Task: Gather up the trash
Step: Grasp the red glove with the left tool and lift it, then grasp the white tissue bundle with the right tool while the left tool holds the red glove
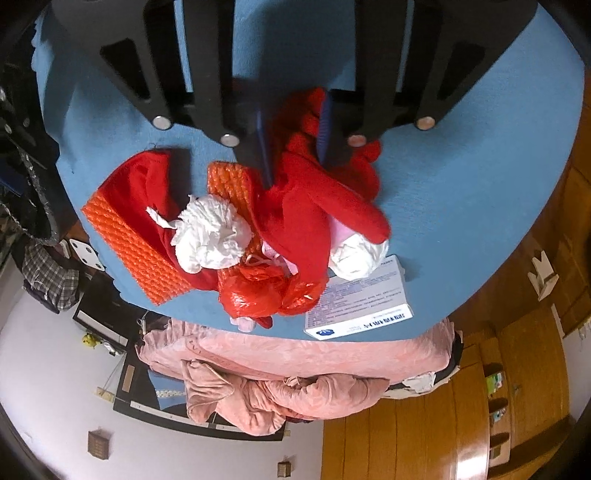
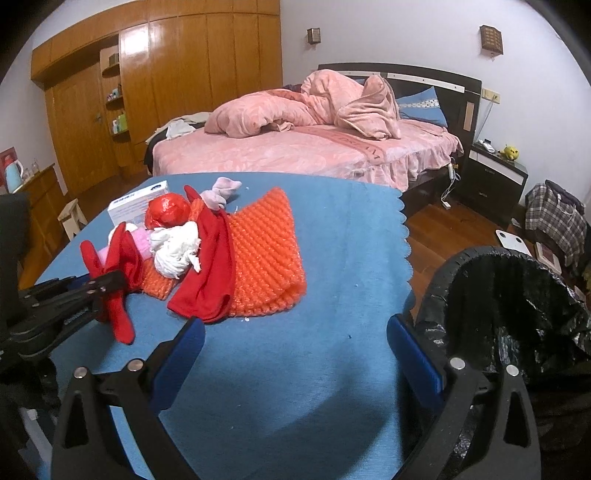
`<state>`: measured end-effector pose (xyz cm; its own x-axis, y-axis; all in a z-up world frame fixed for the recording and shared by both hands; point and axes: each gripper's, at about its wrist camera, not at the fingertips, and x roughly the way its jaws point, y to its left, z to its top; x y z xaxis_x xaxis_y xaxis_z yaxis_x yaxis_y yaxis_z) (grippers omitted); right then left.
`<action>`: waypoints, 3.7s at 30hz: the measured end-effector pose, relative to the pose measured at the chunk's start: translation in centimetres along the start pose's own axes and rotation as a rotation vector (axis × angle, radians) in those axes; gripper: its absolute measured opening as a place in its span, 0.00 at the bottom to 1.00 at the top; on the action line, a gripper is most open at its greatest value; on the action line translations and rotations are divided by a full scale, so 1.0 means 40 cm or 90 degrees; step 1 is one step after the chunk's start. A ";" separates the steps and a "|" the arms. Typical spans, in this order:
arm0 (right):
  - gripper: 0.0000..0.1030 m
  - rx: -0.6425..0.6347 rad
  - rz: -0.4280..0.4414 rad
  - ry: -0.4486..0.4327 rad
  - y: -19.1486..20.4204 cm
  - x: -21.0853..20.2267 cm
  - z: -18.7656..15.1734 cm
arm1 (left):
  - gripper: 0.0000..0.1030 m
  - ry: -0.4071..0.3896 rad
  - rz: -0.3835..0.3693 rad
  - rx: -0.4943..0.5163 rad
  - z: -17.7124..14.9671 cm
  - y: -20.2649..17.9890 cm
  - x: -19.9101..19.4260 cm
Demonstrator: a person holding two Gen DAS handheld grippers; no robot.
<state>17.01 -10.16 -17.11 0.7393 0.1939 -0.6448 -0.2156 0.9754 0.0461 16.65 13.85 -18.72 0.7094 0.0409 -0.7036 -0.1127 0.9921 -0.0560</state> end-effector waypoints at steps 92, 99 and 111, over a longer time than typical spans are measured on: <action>0.37 -0.047 0.143 0.056 0.252 0.191 0.107 | 0.15 -0.039 0.036 -0.061 0.028 0.167 -0.059; 0.37 -0.027 0.155 0.034 0.220 0.119 0.107 | 0.15 -0.059 0.031 -0.054 0.031 0.151 -0.092; 0.37 -0.003 0.162 0.009 0.156 0.006 0.084 | 0.15 -0.082 -0.007 -0.009 0.017 0.048 -0.162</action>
<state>17.97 -3.65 -14.43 0.6519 0.4315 -0.6235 -0.3961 0.8950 0.2052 12.31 15.56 -13.78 0.7941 0.0457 -0.6061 -0.1131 0.9909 -0.0734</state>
